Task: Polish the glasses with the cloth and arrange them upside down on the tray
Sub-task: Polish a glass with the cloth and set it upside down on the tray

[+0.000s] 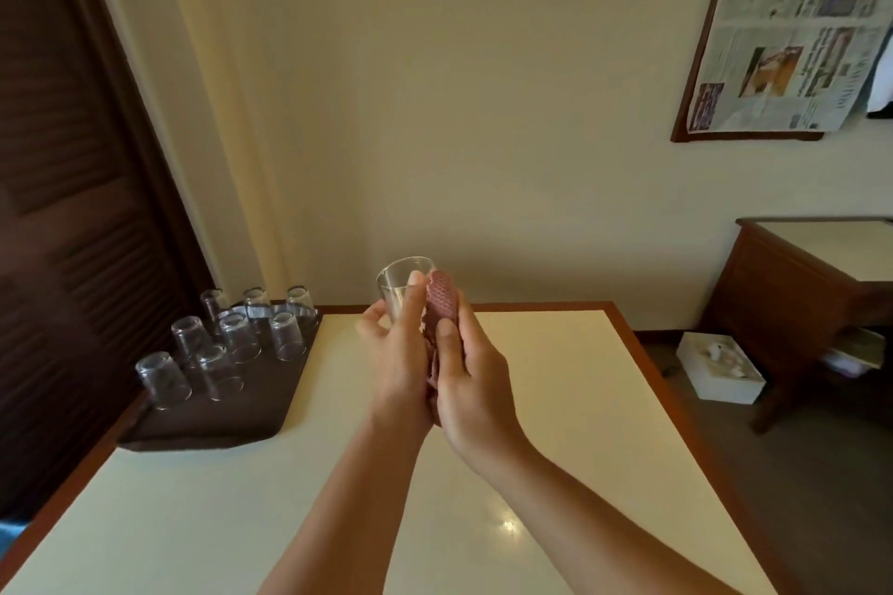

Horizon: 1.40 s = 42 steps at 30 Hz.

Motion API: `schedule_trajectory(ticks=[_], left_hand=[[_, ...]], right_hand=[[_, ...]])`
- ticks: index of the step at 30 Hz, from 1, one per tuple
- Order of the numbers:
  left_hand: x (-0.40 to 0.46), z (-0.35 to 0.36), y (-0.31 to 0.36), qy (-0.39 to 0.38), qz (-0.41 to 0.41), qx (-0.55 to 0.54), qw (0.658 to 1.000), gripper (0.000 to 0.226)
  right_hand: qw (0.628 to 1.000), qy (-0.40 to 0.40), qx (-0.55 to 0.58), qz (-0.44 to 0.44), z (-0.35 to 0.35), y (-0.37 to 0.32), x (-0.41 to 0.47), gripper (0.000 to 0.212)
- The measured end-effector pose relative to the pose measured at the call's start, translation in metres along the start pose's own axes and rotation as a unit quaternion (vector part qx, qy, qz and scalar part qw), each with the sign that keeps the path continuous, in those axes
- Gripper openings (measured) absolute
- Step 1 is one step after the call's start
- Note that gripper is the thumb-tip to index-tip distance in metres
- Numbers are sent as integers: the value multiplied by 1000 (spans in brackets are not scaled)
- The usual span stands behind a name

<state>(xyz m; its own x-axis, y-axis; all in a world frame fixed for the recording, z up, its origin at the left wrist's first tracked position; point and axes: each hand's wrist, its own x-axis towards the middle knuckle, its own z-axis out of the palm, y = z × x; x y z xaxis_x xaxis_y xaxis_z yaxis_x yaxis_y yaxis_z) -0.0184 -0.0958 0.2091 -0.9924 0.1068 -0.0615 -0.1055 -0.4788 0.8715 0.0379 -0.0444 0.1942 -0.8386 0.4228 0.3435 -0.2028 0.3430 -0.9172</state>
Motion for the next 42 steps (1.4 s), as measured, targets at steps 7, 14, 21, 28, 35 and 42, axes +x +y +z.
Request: schedule_trajectory(ticks=[7,14,21,28,35,42], left_hand=[[-31,3,-7,-24,-93,53,994,48],[-30,-1,1,38,-24,19,999,49],[-12,-5,13,54,0,-4,999,84],[-26,-5,20,-8,-83,46,995,33],[-11,-25,34,94,1,62,994,35],[23,-56,54,72,42,50,995,87]], right_hand=[[992,50,80,86,-15,1,35,35],[994,4,93,59,-10,-1,24,38],[998,-40,37,-29,-3,-8,-9,38],[981,-7,146,131,-5,-17,34,35],[990,-63,88,87,22,-23,33,34],[993,-78,84,26,55,-38,8,33]])
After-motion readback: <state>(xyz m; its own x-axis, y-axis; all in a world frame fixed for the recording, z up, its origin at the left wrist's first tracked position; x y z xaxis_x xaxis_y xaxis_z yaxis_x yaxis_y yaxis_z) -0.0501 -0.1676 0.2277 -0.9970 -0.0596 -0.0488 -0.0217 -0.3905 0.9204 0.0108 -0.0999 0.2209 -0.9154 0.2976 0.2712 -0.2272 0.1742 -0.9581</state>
